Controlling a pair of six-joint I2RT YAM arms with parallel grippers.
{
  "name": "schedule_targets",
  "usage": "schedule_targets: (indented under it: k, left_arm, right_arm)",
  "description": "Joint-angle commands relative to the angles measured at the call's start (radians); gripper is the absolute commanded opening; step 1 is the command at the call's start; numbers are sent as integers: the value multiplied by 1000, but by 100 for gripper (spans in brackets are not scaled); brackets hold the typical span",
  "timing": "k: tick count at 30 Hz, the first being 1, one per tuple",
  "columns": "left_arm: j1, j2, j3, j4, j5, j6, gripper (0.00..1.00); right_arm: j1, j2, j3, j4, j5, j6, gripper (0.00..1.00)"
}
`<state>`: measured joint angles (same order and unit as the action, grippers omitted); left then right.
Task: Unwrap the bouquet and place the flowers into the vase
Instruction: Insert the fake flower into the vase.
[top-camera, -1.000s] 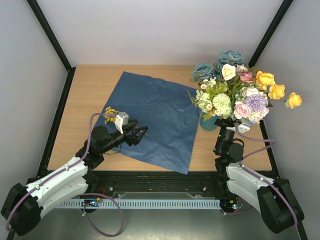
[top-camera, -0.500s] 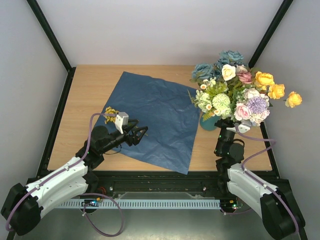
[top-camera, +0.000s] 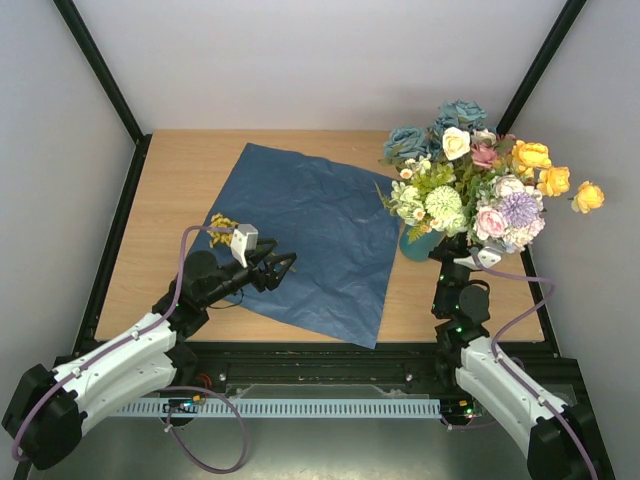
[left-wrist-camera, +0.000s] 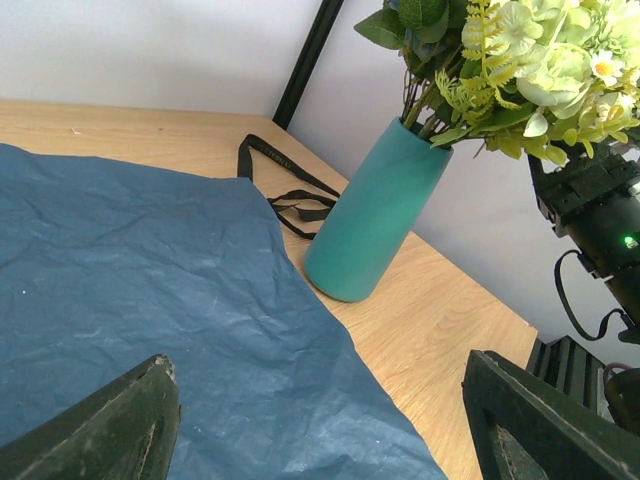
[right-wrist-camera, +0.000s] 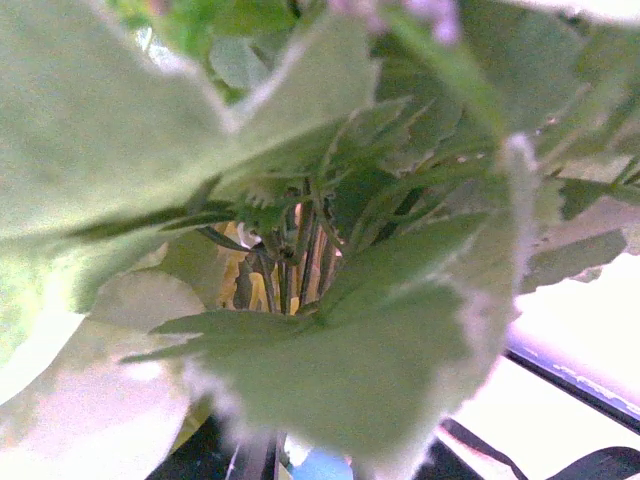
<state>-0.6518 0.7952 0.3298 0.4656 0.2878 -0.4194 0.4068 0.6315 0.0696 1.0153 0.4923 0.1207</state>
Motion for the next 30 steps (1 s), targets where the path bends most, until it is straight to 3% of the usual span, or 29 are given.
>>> schedule_targets:
  k: [1, 5, 8, 12, 15, 23, 30]
  left_arm:
    - [-5, 3, -9, 38, 5, 9, 79]
    - [-5, 5, -8, 38, 6, 8, 78]
    - [-5, 4, -10, 36, 5, 8, 79]
    - [-5, 8, -6, 28, -18, 2, 78]
    - [-5, 18, 7, 3, -38, 2, 78]
    - [-5, 37, 3, 13, -43, -1, 78]
    - [-5, 80, 19, -31, -152, -39, 78]
  right_arm:
    - [-2, -24, 11, -50, 19, -19, 19]
    - [-2, -25, 23, -89, -13, 14, 18]
    - [-1, -47, 41, -188, -38, 94, 26]
    - [-1, -104, 129, -465, -23, 255, 42]
    - [-1, -142, 198, -703, -36, 353, 47]
    - [-1, -332, 187, -868, -111, 433, 38]
    - [-1, -326, 233, -1021, -110, 537, 35]
